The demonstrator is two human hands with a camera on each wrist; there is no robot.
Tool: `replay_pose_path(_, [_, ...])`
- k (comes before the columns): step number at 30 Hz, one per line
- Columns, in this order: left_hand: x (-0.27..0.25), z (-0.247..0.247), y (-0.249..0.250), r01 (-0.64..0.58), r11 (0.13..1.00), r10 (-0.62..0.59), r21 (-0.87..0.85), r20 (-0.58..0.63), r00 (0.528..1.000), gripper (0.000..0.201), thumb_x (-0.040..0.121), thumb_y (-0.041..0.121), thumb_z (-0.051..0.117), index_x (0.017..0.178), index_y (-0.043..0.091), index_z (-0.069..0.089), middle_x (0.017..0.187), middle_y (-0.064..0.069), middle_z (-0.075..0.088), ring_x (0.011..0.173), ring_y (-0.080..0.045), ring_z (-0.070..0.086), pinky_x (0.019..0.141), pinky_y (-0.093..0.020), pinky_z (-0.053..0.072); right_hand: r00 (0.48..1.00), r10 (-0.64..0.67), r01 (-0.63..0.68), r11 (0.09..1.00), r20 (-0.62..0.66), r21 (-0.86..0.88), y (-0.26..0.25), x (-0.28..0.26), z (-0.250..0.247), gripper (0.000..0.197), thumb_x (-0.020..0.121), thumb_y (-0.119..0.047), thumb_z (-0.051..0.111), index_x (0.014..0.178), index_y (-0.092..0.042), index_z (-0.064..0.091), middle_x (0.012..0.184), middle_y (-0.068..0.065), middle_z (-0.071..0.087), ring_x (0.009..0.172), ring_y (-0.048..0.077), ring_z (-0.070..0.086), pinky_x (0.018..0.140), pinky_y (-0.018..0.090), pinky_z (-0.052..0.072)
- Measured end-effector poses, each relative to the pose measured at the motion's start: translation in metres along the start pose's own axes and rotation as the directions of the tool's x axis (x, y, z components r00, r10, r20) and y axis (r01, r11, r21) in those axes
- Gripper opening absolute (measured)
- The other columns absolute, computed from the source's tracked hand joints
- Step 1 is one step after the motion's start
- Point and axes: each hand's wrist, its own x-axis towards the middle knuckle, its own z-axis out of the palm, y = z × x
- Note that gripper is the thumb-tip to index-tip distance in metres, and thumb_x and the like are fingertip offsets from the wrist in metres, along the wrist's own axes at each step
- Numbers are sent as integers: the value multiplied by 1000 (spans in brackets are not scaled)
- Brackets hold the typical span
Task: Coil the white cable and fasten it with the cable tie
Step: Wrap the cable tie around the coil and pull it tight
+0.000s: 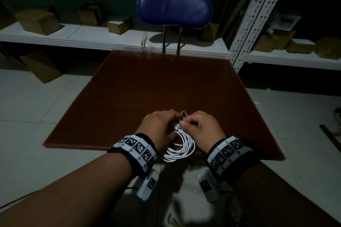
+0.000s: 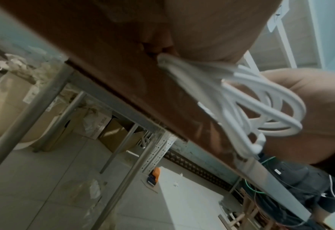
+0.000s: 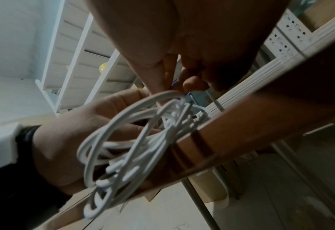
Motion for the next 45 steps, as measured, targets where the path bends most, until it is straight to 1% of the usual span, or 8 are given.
replay_pose_path(5, [1,4,-6,-2,1000,2,8,20,1000,34,84,28,71,115,39,63,95,16,56,97,-13,53,90,-40,49,994,-40,38,999,-103,-16,1,0,-1,12,84,-24,76,73,-26,72,90,-8,57,67,3,51,64,19,39])
replay_pose_path(15, [0,7,-11,-120,992,120,37,-7,993,30,93,51,55,116,39,69,92,9,60,93,-15,54,85,-40,47,990,-85,72,990,-110,-120,8,3,3,14,86,-28,73,74,-32,65,93,-12,51,91,9,55,80,26,48])
replay_pose_path(24, [0,12,-14,-120,993,120,-3,-51,991,15,92,46,58,98,35,65,88,14,59,90,-12,52,83,-39,47,991,-112,103,987,-73,-121,0,-1,3,27,90,-24,68,69,-37,56,93,-15,49,93,10,53,82,27,45])
replay_pose_path(27, [2,13,-16,-92,995,91,-32,-44,995,8,92,43,61,93,36,64,86,14,57,89,-12,52,82,-37,47,978,-154,143,986,-141,-83,-6,-1,-2,29,91,-21,68,69,-36,55,94,-9,52,90,11,55,81,27,47])
replay_pose_path(32, [3,12,-17,-39,991,37,-130,-16,999,7,91,41,64,86,45,60,87,17,56,89,-6,54,80,-33,49,929,-213,218,976,-302,-18,-19,-1,-26,14,90,-19,68,79,-27,63,90,-7,55,80,-1,53,68,4,36])
replay_pose_path(36, [4,13,-18,-17,983,16,-180,-8,1000,3,89,43,66,87,43,64,89,16,59,89,-6,57,82,-40,54,866,-200,259,963,-458,70,-22,0,-43,16,90,-22,69,78,-30,62,84,-6,58,73,2,54,66,7,38])
replay_pose_path(39, [2,13,-17,-16,984,16,-177,-5,1000,6,89,41,68,85,42,63,89,15,58,88,-6,57,82,-40,54,862,-152,275,942,-483,194,-25,0,-58,11,91,-25,67,83,-31,64,83,-2,62,73,9,55,67,21,44])
replay_pose_path(45, [2,14,-17,-45,987,42,-152,-25,999,5,88,39,70,85,36,67,87,13,57,86,-8,57,82,-41,54,855,-141,297,922,-499,249,-39,-8,-84,5,95,-20,65,90,-22,66,74,-8,55,61,-3,50,55,10,41])
